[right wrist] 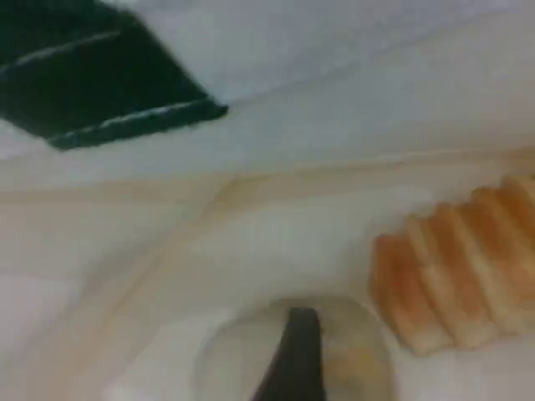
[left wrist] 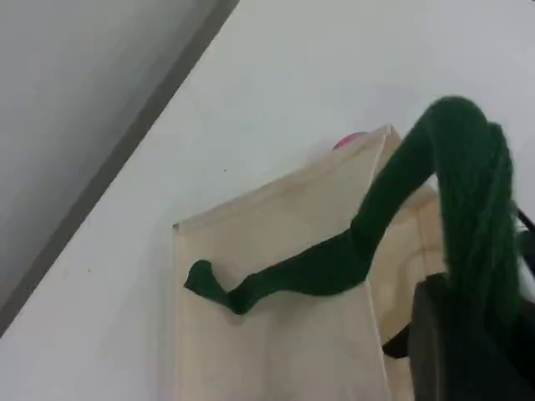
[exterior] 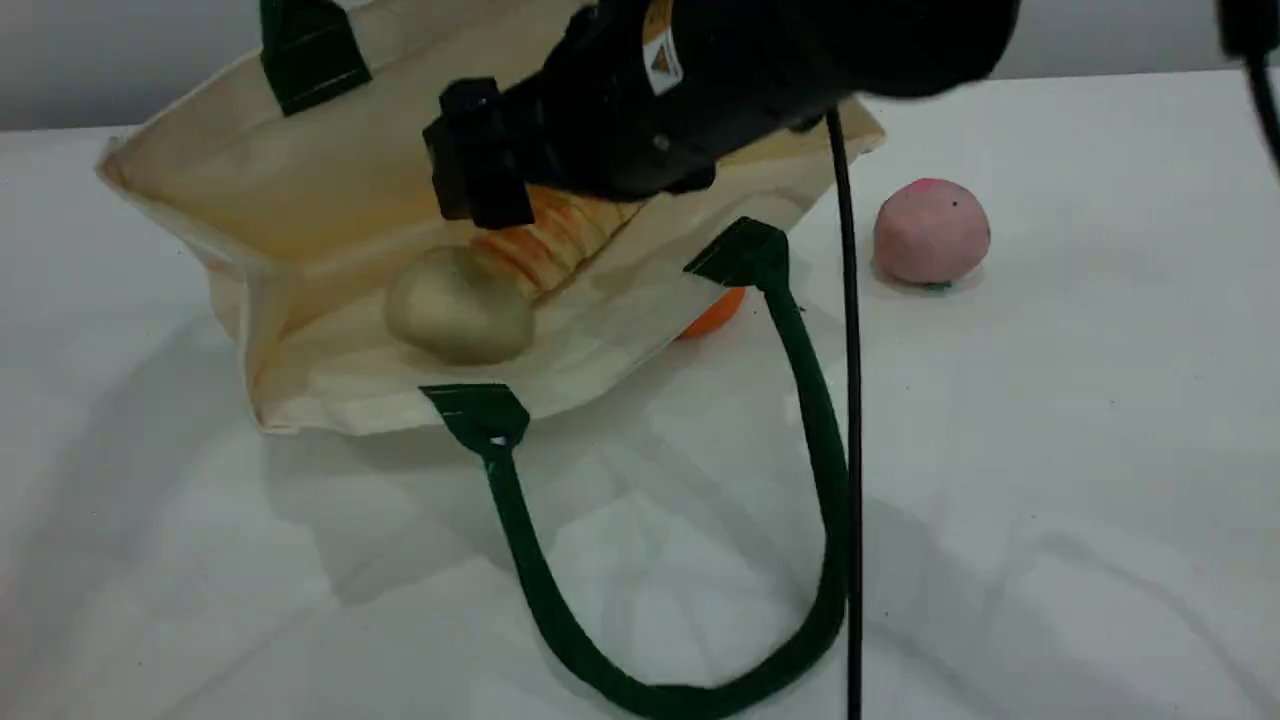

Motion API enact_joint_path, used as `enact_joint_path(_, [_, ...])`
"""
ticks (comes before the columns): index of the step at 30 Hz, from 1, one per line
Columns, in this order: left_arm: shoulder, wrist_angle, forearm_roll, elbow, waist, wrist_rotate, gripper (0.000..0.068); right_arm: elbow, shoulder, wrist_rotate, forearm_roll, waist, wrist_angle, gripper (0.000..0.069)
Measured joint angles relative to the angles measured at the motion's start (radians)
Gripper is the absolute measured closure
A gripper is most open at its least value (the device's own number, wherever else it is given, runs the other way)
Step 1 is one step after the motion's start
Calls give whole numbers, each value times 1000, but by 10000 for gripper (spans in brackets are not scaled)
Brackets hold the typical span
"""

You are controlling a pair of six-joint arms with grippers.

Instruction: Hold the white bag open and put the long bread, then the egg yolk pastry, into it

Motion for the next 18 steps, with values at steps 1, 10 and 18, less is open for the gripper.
enact_joint_path(1, [0,0,0,0,0,0,598,0,-20,-2,-16,0,31,67])
enact_joint_path(10, [0,0,0,0,0,1,598,0,-243,-23,-160,0,385,132])
enact_joint_path(18, [0,0,0,0,0,12,598,0,-451,-20,-291,0,599,132])
